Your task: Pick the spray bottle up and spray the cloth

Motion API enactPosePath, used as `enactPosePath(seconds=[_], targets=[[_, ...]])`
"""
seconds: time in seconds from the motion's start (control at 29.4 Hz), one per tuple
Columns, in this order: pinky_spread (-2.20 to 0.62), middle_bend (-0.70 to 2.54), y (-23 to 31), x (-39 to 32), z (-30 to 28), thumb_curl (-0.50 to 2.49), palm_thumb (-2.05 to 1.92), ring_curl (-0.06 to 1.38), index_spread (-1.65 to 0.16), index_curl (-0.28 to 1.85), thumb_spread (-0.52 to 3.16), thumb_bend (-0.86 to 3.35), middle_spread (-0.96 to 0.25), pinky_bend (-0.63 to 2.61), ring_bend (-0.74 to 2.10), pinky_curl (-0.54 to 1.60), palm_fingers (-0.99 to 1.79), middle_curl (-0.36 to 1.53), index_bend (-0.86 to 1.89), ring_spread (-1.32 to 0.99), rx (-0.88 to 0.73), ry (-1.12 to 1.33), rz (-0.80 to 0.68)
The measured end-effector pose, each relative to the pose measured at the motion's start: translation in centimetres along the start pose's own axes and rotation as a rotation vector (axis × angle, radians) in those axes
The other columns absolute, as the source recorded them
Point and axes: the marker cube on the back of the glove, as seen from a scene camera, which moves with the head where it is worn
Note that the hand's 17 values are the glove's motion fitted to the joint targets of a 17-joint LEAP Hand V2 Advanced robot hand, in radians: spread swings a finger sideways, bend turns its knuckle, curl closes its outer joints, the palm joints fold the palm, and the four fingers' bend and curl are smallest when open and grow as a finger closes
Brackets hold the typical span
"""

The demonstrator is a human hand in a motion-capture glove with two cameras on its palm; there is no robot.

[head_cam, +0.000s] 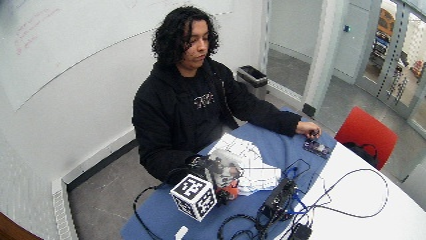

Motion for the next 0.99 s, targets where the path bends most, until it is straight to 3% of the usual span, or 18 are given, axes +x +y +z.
enactPosePath(seconds=[0.14, 0.31, 0.41, 0.68, 0.99], targets=[[-0.24, 0.69, -0.2, -2.8, 0.5, 0.65, 1.08, 0.51, -0.26, 0.45, 0.55, 0.03, -0.16, 0.48, 0.77, 0.45, 1.3, 0.58, 0.18, -0.19, -0.127, -0.037, 0.046], [-0.23, 0.69, 2.5, -6.7, 0.6, 0.68, 1.1, 0.52, -0.25, 0.47, 0.56, 0.03, -0.16, 0.49, 0.78, 0.46, 1.28, 0.6, 0.18, -0.18, -0.41, 0.035, 0.223], [-0.23, 0.7, 1.7, -7.5, 1.9, 0.69, 1.11, 0.52, -0.25, 0.48, 0.56, 0.02, -0.16, 0.51, 0.79, 0.46, 1.26, 0.61, 0.17, -0.18, -0.496, 0.085, 0.316], [-0.21, 0.7, 5.1, -6.5, 2.3, 0.73, 1.13, 0.53, -0.24, 0.5, 0.6, 0.01, -0.16, 0.51, 0.79, 0.46, 1.23, 0.62, 0.16, -0.18, -0.808, 0.323, 0.713], [-0.21, 0.7, 6.4, -2.3, 4.1, 0.77, 1.15, 0.53, -0.23, 0.5, 0.66, 0.01, -0.16, 0.52, 0.8, 0.47, 1.2, 0.64, 0.14, -0.18, -0.955, 0.508, 1.034]])
